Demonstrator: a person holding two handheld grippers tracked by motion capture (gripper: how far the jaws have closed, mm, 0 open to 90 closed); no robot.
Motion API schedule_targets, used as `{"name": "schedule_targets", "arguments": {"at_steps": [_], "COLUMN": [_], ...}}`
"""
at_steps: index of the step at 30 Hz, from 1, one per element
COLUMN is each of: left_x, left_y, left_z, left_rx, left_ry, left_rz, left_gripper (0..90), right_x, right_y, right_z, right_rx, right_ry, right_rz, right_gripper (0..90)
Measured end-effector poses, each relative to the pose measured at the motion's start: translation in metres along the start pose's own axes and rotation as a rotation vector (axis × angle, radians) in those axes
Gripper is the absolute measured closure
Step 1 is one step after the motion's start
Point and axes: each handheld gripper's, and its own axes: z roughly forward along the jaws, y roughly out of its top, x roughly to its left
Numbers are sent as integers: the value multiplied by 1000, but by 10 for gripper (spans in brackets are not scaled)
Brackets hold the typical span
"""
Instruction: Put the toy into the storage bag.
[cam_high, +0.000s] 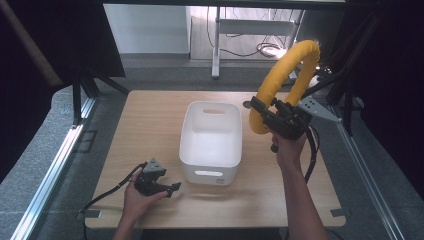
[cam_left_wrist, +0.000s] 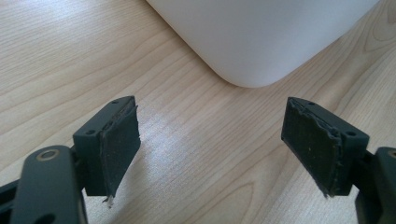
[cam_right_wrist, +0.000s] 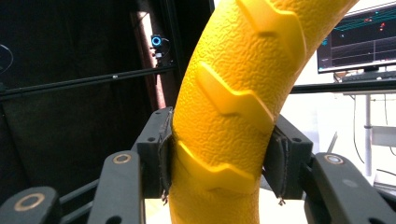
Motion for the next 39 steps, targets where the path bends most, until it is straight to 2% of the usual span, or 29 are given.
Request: {"name": "schedule_targets", "arguments": {"at_steps": [17,28,39], "left_x": [0,1,0], "left_y": [0,0,0], "left_z": [0,-1,-2], "left_rx": [1,0,-6], "left_ry": [-1,0,0], "left_rz": [0,4,-4], "left_gripper": [195,195,195], "right_x": [27,46,60], "right_y": [8,3,1], "right_z": [23,41,50], "right_rx": [-14,-7,-9], "right_ry": [62,114,144], "right_rz": [-9,-2,-3], "right_gripper": [492,491,491]}}
